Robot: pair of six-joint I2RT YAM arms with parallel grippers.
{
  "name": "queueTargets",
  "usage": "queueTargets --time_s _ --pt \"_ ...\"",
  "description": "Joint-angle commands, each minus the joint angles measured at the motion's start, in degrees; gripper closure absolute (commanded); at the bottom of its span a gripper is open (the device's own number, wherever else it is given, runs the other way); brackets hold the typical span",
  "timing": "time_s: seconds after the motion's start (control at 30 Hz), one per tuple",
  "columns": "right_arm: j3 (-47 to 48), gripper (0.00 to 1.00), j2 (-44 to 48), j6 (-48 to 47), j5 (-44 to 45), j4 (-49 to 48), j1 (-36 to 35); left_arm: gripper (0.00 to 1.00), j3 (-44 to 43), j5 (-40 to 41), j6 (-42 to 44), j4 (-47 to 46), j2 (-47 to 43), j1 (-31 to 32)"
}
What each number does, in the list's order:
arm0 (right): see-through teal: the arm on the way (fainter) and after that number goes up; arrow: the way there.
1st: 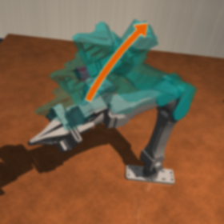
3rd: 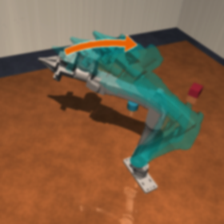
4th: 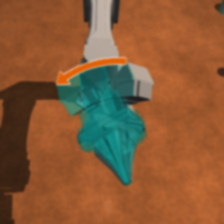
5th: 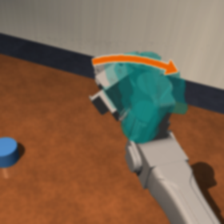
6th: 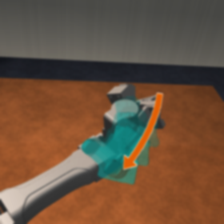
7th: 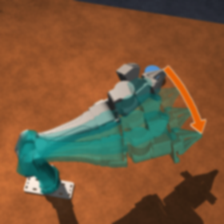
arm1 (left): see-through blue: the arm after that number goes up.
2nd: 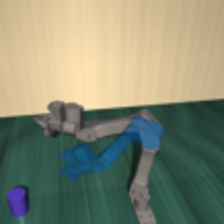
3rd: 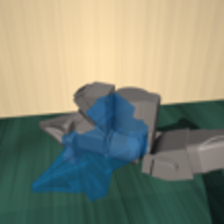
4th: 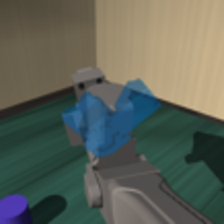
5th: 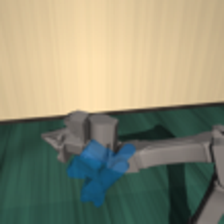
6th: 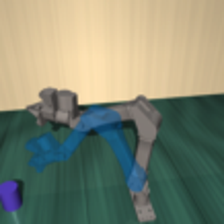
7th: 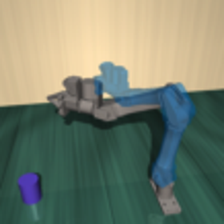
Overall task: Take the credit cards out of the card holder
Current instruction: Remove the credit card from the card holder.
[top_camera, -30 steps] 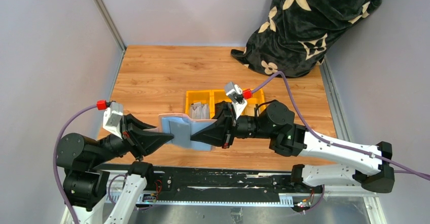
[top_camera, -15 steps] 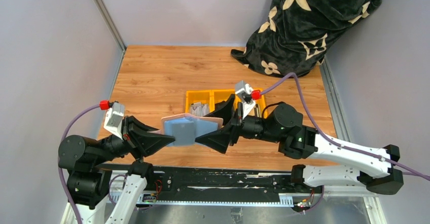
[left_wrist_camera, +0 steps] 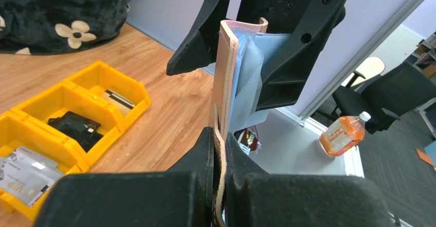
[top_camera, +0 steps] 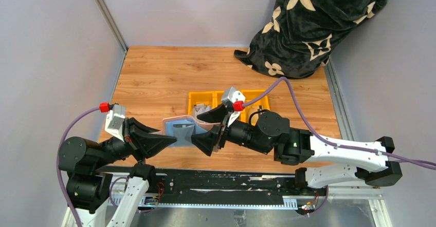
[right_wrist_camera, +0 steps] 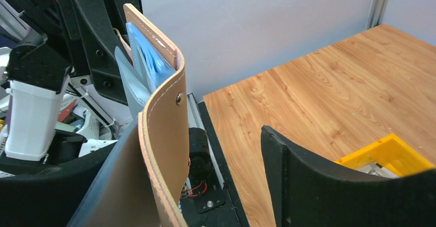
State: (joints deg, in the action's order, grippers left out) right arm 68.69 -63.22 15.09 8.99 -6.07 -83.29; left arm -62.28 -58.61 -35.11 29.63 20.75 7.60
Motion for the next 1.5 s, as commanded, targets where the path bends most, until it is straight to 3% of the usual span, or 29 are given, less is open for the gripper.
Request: queueTargets --time_s 0.0,0.17,0.33,0.47,0.8,1.03,1.07,1.17,1.3,1.47 --pt "2.11 0.21 -1.10 -3.98 1.96 -0.44 -1.44 1.00 -1.30 1.65 1.94 1.13 -0.10 0.14" --pt "0.99 0.20 2.26 -5.25 4.98 1.58 -1.43 1.00 -1.62 1.67 3.10 2.33 -0.03 0.14" --pt "1.58 0.17 7.78 -4.60 15.43 10.22 -1.44 1.00 -1.79 1.69 3.12 2.40 -0.09 0.14" --pt "-1.70 0.17 10.31 -2.17 13.23 3.91 -1.98 1.00 -1.85 2.98 3.33 2.29 -0.10 0.14" --pt "1.06 0.16 -1.49 -2.69 4.06 -6.40 -5.41 1.00 -2.16 4.39 4.00 2.84 -0.03 0.14" --pt "2.16 0.16 -5.04 -7.00 10.89 -8.24 -6.62 1.00 -2.49 3.32 3.73 2.74 -0.18 0.14" --pt "1.67 0.18 -4.88 -7.17 12.23 -9.21 -6.63 1.00 -2.47 2.92 3.35 2.46 -0.23 0.14" --pt "-1.35 0.40 -3.21 -8.10 13.26 -13.70 -6.54 1.00 -2.36 0.31 1.96 0.89 -0.35 0.14" --pt "-1.39 0.72 -1.98 -9.75 12.86 -12.43 -6.46 1.00 -1.78 -2.54 -2.96 -3.53 -0.52 0.14" --pt "-2.57 0.95 -0.23 -9.71 11.80 -12.26 -6.48 1.00 -2.08 -4.11 -6.14 -6.70 -0.43 0.14"
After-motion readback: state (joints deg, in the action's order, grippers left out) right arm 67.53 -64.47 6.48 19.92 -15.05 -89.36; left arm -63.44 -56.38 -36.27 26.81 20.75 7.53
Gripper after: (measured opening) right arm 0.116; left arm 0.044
